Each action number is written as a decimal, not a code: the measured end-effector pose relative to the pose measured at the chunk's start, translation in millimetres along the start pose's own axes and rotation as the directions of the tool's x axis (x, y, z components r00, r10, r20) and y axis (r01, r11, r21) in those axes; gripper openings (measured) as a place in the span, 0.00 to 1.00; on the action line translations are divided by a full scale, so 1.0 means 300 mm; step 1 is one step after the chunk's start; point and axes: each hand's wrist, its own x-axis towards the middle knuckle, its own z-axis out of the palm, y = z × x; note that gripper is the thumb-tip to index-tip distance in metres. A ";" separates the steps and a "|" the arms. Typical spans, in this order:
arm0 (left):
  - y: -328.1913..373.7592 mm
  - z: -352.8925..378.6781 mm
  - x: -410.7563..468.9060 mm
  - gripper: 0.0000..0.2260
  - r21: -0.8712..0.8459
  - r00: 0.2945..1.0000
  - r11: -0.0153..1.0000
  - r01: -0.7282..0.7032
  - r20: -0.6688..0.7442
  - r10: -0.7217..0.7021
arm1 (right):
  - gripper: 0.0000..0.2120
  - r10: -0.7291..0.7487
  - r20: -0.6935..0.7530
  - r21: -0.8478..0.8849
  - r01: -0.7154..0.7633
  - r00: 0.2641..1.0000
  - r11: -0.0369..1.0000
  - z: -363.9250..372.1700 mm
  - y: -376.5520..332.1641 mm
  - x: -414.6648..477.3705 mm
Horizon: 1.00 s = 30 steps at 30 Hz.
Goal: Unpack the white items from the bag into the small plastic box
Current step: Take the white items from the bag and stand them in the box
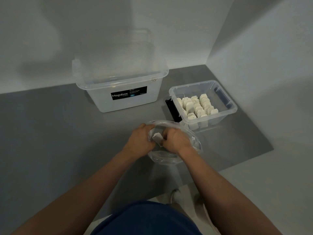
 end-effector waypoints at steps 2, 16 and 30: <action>0.005 -0.008 0.001 0.21 0.006 1.000 1.000 -0.012 -0.001 0.012 | 0.14 -0.053 -0.033 -0.039 0.052 0.998 0.998 -0.004 -0.013 0.006; 0.015 -0.034 -0.018 0.17 0.007 0.998 0.998 -0.060 -0.016 0.060 | 0.08 -0.241 0.119 -0.140 0.257 0.963 0.956 -0.034 -0.054 0.066; -0.024 -0.005 0.036 0.26 -0.040 0.996 0.996 0.086 -0.002 -0.086 | 0.02 -0.239 -0.269 0.181 0.293 0.933 0.939 -0.445 0.025 -0.193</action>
